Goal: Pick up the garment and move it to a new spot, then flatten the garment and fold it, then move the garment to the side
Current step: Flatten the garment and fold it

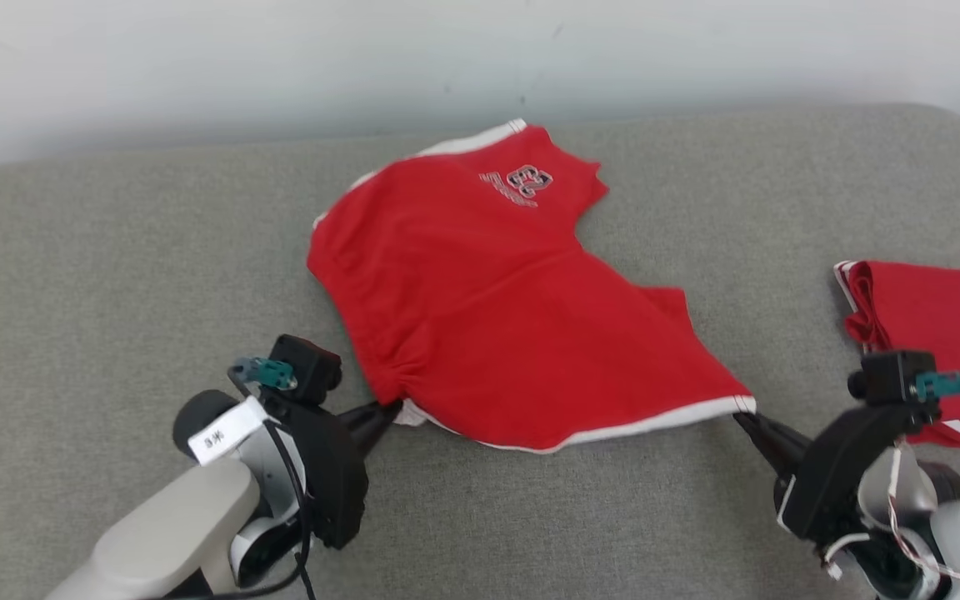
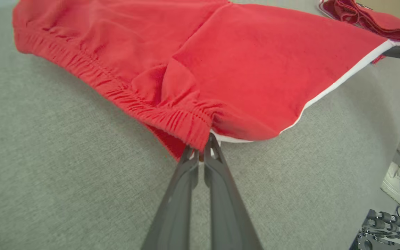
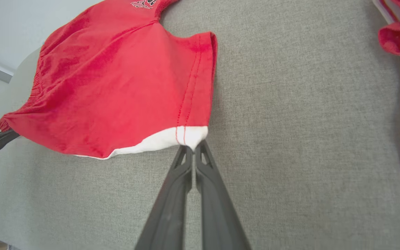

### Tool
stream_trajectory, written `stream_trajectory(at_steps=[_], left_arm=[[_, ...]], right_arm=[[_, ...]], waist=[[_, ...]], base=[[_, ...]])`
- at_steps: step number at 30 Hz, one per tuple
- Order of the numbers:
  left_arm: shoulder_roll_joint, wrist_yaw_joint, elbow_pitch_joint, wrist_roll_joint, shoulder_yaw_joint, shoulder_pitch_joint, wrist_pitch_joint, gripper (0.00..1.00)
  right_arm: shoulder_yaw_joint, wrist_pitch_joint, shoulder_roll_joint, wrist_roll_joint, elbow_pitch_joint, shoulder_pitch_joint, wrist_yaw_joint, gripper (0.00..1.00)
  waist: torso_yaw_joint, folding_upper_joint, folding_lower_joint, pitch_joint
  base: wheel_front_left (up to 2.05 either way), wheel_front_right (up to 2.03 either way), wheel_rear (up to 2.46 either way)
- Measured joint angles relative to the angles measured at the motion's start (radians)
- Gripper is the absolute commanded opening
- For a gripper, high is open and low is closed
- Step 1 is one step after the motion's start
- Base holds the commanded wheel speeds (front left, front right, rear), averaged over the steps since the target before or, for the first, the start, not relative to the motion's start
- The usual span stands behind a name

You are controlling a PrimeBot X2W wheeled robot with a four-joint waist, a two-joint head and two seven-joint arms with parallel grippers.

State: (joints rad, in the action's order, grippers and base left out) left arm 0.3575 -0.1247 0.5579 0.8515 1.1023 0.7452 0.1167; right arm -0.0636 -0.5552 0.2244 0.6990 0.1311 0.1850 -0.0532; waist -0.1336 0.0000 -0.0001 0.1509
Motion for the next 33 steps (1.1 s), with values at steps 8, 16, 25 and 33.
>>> stream_trajectory(at_steps=[8,16,25,33], left_arm=[[0.079,0.0,-0.061,0.0,0.071,-0.062,-0.03,0.0],[0.128,0.0,-0.105,0.001,0.134,-0.111,-0.02,0.0],[0.135,0.0,-0.123,0.019,0.16,-0.148,0.011,0.0],[0.137,0.0,-0.123,0.04,0.162,-0.172,0.035,1.0]], right_arm=[[0.006,-0.022,0.013,-0.007,-0.089,-0.141,0.014,0.0],[0.034,-0.054,0.026,-0.005,-0.177,-0.284,0.053,0.0],[-0.001,-0.107,0.016,0.003,-0.224,-0.369,0.072,0.0],[-0.008,-0.132,0.009,0.003,-0.22,-0.384,0.099,1.0]], waist=[[0.013,-0.0001,-0.0001,-0.064],[0.025,-0.0001,-0.0001,-0.129],[0.033,-0.0001,-0.0001,-0.155],[0.038,-0.0001,0.0,-0.157]], base=[[0.0,0.0,0.0],[0.0,0.0,0.0],[0.0,0.0,0.0],[0.0,0.0,0.0]])
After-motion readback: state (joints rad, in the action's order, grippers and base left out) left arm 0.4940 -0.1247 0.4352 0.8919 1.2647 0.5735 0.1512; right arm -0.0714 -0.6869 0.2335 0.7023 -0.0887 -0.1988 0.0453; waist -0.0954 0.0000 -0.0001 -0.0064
